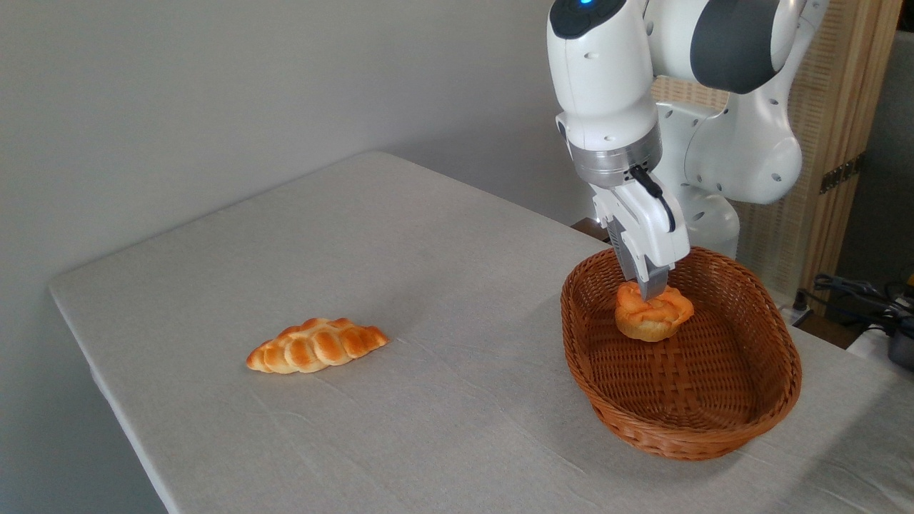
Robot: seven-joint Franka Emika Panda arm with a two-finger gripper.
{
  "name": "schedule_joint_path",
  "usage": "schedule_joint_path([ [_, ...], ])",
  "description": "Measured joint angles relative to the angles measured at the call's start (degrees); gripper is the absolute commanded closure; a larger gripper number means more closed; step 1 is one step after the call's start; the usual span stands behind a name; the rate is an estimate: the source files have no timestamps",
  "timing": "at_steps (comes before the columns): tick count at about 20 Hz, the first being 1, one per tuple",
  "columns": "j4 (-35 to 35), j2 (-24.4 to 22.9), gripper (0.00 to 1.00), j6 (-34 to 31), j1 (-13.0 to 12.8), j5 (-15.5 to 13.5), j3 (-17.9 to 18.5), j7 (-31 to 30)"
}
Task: Put bread into the basket
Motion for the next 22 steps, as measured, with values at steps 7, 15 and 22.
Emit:
schedule_joint_path([
  [7, 15.0, 3.1, 0.00, 0.0, 0.0, -10.8, -1.5, -1.5],
  [15, 45.4, 28.3, 0.00, -0.7, -0.1, -15.4, -10.5, -15.2],
  [22, 53.0, 34.9, 0.00, -1.6, -0.1, -15.8, -12.8, -24.4],
])
